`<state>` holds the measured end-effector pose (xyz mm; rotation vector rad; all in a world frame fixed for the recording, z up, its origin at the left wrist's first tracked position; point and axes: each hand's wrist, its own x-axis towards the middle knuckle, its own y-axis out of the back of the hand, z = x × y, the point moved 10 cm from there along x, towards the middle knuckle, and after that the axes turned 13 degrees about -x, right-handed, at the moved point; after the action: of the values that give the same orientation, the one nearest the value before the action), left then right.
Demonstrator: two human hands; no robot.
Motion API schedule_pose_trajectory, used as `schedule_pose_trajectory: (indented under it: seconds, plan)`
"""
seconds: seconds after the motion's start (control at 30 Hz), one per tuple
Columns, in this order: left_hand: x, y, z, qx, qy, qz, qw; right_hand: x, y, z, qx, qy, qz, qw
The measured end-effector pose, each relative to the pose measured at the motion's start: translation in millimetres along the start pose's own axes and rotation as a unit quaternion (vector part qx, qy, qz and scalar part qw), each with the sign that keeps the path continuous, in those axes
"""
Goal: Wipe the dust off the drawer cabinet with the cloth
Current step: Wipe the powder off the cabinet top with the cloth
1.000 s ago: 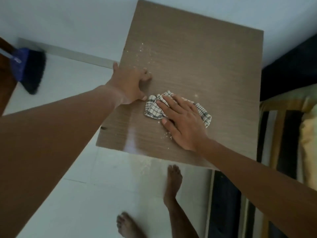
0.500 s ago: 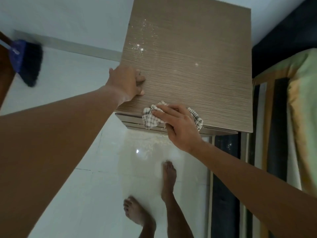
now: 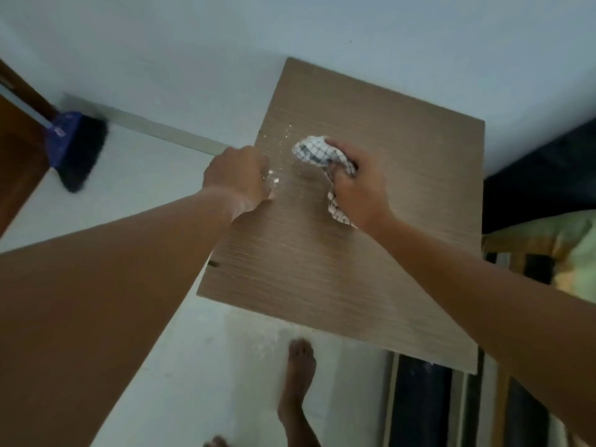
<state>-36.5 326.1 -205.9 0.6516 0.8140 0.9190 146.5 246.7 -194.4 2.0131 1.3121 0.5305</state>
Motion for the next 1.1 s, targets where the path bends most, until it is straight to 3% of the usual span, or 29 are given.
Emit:
schedule_pose_trajectory:
  seconds: [0.1,0.23,0.4,0.57,0.73,0.83,0.93,1.1]
  plan:
    - [19,-3,-9,-0.002,0.053,-0.015,0.998,89,7,0,0.013,-0.015,0.02,1.0]
    - [30,-6,-17,0.012,0.087,-0.032,0.996,185,12,-9,-0.071,0.037,0.049,0.996]
    - [32,-8,-24,0.005,0.103,-0.037,0.994,221,-51,13,-0.258,0.136,-0.059,0.955]
    - [29,-5,-26,0.0,0.102,-0.034,0.994,233,-92,-21,-0.323,0.225,-0.109,0.913]
    - [25,-7,-26,-0.004,0.104,-0.035,0.994,203,-104,-24,-0.345,0.252,-0.146,0.892]
    - [15,-11,-36,-0.098,0.116,-0.014,0.988,159,-114,-37,-0.349,0.295,-0.164,0.874]
    - [-20,-9,-63,-0.255,0.169,0.076,0.949,102,-123,-43,-0.35,0.319,-0.182,0.862]
    - [-88,-15,-102,-0.331,0.252,0.151,0.897,0,-130,-49,-0.342,0.337,-0.202,0.854]
